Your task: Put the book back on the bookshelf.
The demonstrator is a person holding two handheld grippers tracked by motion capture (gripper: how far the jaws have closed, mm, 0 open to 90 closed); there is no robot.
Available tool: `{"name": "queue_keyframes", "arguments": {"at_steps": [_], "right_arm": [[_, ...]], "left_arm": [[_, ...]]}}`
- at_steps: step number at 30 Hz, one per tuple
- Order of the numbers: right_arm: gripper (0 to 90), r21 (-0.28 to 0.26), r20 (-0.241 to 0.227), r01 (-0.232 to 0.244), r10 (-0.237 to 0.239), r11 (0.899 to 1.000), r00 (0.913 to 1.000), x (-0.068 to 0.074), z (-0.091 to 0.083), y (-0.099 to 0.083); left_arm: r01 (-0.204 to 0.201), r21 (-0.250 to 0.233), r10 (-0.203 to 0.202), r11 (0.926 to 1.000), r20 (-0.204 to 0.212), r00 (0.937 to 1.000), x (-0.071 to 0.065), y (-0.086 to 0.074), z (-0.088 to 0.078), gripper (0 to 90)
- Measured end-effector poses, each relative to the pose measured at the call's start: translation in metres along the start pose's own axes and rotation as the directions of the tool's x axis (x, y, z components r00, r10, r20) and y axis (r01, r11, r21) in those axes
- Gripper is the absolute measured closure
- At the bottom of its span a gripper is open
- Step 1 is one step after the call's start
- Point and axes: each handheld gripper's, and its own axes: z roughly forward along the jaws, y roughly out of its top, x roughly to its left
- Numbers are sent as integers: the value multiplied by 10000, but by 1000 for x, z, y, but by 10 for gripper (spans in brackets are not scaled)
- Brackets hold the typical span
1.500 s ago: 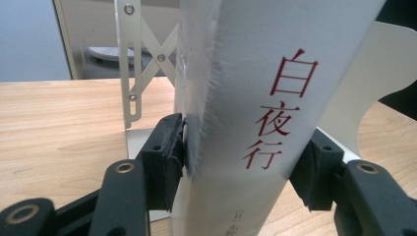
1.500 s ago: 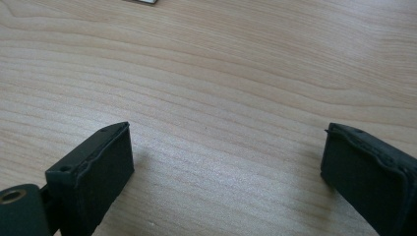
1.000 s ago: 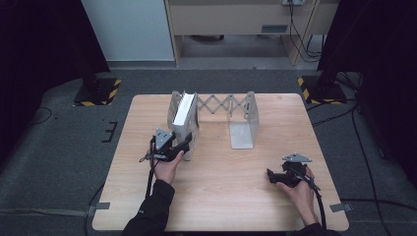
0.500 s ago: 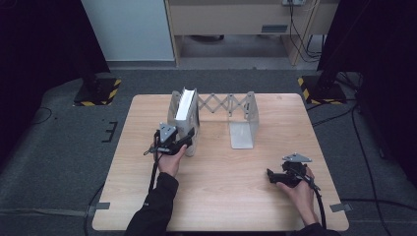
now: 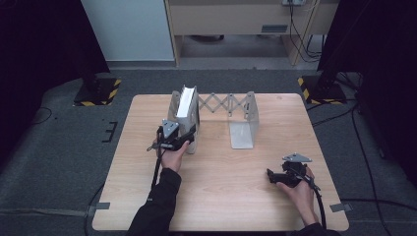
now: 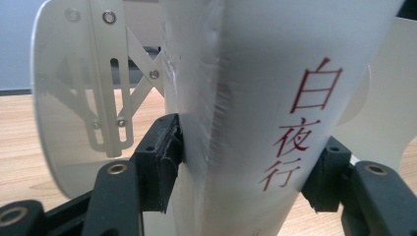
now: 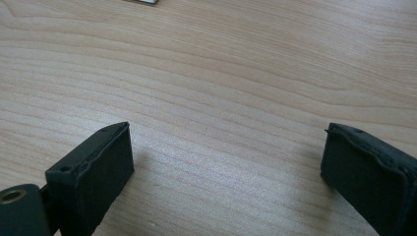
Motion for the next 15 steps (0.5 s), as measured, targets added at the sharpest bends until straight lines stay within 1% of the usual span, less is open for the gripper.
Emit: {"name": "queue_keyframes", "arguments": {"at_steps": [4,8,13,15], "right_arm": [[58,6,-17,-20,20,10000,10000,0,0,0],[60,45,-39,72,-71,10000,10000,0,0,0],[60,44,-51,62,-62,10000,10000,0,0,0],[60,47,-57,64,-63,10000,10000,1,0,0]], "left_arm": [[50,3,-50,10000,9,10000,0,1,4,399],[100,-114,-100,9999,25,9999,0,-1,7,394],[188,-214,-188,9996,-25,9998,1,-2,10,387],[201,-79,-201,9998,-6,9998,2,-1,13,386]]}}
